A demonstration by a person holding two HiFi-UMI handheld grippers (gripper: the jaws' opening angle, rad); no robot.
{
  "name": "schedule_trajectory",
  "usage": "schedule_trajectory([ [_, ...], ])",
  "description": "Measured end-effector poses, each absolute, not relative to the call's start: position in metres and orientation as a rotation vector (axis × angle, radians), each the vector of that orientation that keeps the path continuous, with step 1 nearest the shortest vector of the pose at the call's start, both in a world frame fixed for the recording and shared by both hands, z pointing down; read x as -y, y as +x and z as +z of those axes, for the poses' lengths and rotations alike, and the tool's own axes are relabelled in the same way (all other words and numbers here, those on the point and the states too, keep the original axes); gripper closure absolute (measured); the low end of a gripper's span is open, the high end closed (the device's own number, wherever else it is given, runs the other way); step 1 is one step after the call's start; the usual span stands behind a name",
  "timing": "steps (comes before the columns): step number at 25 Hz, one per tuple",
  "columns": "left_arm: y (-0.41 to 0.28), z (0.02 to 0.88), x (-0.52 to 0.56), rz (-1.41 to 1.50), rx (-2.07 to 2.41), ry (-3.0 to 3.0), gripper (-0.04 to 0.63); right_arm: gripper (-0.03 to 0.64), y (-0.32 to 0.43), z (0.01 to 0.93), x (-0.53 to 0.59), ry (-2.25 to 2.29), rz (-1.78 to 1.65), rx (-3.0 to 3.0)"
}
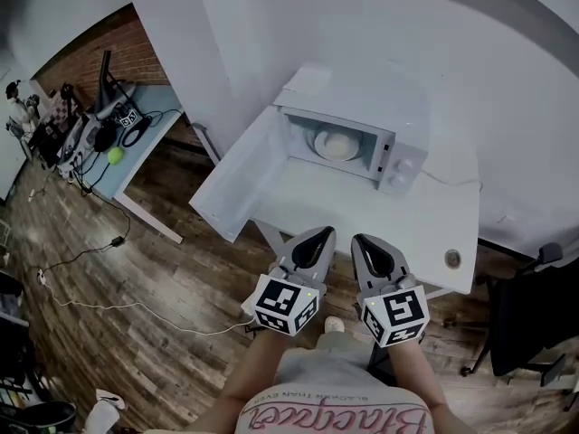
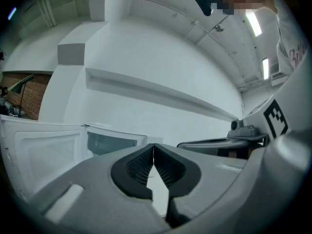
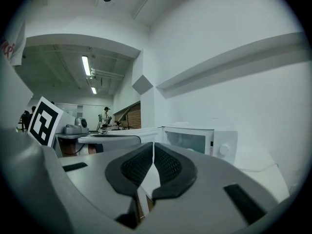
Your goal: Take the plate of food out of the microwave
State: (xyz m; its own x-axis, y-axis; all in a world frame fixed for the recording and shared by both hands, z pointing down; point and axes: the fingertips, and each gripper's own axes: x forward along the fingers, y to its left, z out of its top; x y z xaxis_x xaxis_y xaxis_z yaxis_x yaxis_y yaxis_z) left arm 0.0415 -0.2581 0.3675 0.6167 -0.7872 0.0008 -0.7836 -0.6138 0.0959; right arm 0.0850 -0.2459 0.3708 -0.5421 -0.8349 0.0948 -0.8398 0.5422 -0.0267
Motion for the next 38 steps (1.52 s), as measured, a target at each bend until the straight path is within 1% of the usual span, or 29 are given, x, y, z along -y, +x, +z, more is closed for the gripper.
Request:
schedule_trajectory([
  [7, 0.057, 0.370, 0.308, -0.041, 1.463, 2.719, 0.588, 0.603, 0.100, 0.372, 0.291, 1.377, 0.144, 2.752],
  [12, 0.064, 0.377, 0.327, -0.044, 1.452, 2.689, 0.588, 0.604, 0.107, 0.373, 0.316, 1.371, 0.203, 2.788],
  [27, 0.044, 0.378, 0.360, -0.104, 1.503, 2.671, 0.588, 0.603, 0.092, 0.386, 0.353, 1.383, 0.283, 2.814],
  [35, 0.034, 0.391, 0.391, -0.050, 1.443, 2.696, 0.588, 0.603, 0.076, 0.399, 0.383, 1.422, 0.479, 2.872],
  [38, 0.025, 0.395, 0.408, -0.024, 1.420, 2.710, 0.588, 0.604, 0.076, 0.405, 0.402, 1.489, 0.609, 2.869],
])
